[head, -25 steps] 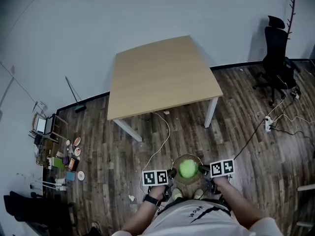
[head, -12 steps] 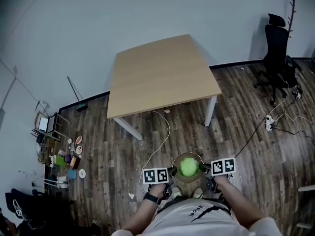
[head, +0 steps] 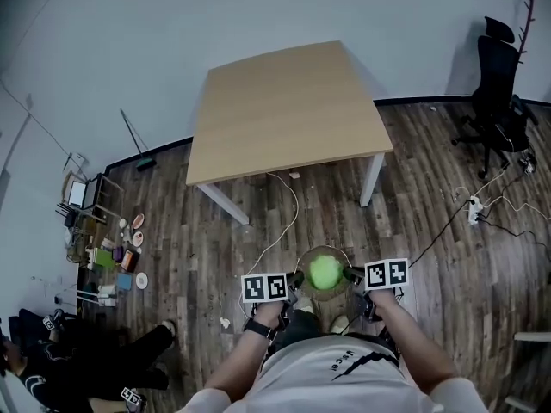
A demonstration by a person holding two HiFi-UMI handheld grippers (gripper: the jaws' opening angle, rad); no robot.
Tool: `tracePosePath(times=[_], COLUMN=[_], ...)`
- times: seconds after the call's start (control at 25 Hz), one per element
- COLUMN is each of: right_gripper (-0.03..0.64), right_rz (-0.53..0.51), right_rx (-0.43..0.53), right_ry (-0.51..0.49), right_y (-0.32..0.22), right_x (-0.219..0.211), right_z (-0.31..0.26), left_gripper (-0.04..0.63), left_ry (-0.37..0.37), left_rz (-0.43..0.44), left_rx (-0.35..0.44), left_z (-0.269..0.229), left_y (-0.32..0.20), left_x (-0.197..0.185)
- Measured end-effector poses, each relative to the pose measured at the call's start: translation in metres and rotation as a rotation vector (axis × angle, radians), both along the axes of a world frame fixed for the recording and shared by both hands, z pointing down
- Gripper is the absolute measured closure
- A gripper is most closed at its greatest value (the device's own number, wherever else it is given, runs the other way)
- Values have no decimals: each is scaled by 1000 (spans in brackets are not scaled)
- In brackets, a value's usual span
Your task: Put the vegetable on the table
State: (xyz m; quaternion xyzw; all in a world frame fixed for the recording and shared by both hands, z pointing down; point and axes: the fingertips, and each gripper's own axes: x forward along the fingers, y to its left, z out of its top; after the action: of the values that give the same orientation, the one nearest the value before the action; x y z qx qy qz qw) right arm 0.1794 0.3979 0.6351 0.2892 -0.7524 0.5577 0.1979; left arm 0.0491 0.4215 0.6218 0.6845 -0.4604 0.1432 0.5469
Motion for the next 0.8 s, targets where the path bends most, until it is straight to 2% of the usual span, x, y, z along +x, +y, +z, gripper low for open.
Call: tracePosePath(times=[0.4,0.8], right_gripper=[592,592], right_rz=[24,100], right_rx=[-10,23], right_ry=[21,16], right_y=[-67,-179], right_x=[-28,-99], right_z=[10,1], left_gripper=[571,571], left_ry=[22,18], left_rz=[21,89], left_rx=[-14,22], left_z=[13,5], left_y=[-70,-190], left_x=[-29,-100])
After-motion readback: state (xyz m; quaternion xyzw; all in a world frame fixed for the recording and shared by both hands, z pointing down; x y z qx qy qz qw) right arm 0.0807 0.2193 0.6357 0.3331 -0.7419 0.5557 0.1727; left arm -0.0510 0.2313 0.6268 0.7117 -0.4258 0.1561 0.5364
